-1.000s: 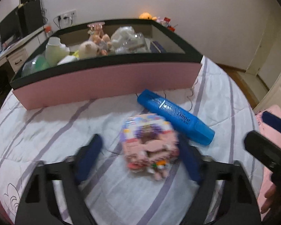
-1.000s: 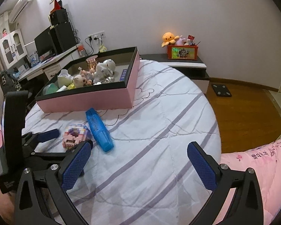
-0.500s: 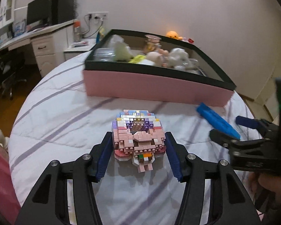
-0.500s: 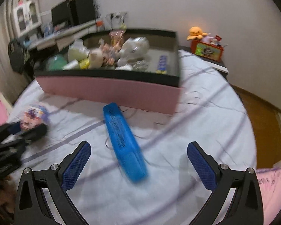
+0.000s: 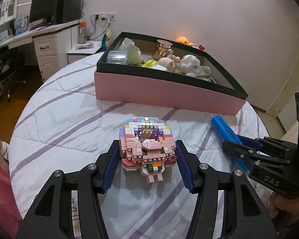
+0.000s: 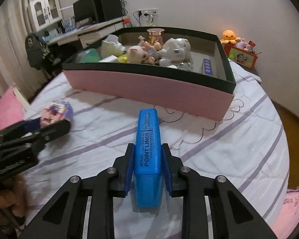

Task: Organize rigid objects
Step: 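Grasp the pink block figure with the left tool while the right tool grasps the blue marker, then carry the block figure and marker into the pink box and open both tools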

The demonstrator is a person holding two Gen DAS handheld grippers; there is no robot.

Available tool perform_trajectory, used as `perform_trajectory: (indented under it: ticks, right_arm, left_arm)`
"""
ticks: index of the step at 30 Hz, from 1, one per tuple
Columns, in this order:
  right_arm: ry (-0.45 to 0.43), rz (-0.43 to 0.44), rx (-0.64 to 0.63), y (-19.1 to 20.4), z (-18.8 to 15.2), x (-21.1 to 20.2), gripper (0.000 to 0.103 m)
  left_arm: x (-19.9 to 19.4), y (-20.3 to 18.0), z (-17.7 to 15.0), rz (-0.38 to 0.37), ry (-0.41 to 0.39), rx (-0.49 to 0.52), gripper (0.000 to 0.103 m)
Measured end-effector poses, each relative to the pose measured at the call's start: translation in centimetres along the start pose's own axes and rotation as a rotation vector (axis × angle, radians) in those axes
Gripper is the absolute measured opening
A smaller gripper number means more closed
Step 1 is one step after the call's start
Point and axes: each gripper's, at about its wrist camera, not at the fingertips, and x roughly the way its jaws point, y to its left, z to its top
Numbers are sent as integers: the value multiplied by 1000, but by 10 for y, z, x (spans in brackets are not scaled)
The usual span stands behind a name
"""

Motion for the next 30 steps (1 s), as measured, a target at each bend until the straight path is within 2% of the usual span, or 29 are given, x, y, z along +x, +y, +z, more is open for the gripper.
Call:
perform_trajectory:
  ticks: [6, 12, 20, 25, 30]
  right_arm:
    - [-44, 24, 9, 2, 5, -20, 27]
    - [-112, 27, -3, 4, 22, -46, 27]
    - [-205, 10, 0, -7, 77, -66, 27]
    - [-244, -28, 28, -23, 121, -65, 27]
    - [-230, -72, 79, -46, 152, -48, 27]
  left_arm:
    - [-14, 3, 1, -4, -21, 2, 56]
    - [-38, 1, 26, -7, -87, 24, 56]
    - [-55, -12, 91, -4, -191, 85, 56]
    - [-45, -17, 138, -14, -219, 95, 56]
    - [-25, -23, 168, -15, -216, 110, 56]
